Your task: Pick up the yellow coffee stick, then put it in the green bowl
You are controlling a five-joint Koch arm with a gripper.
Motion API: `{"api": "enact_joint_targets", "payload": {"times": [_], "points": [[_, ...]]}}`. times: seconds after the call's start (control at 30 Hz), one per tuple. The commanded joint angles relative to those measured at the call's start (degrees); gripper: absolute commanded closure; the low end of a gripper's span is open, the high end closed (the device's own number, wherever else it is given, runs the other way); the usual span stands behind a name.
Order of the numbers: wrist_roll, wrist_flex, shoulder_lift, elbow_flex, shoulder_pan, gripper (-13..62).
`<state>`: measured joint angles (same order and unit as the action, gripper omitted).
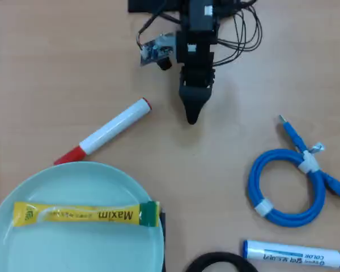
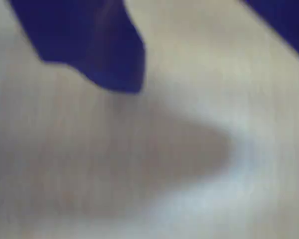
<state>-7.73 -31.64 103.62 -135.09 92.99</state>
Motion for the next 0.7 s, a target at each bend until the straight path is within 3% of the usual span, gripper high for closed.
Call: {"api": "enact_joint_targets", "payload": {"times": [0.0, 0.33, 0.43, 0.6, 0.67], "points": [[0.2, 4.1, 2.1, -0.9, -1.3, 6.8], [-0.1, 17.7, 2.8, -16.1, -3.4, 9.7], [-0.3, 20.5, 6.9, -21.4, -3.4, 15.4], [-0.2, 21.1, 14.7, -28.2, -3.7, 31.0], [-0.3, 21.1, 17.2, -30.9, -3.7, 33.5]]}}
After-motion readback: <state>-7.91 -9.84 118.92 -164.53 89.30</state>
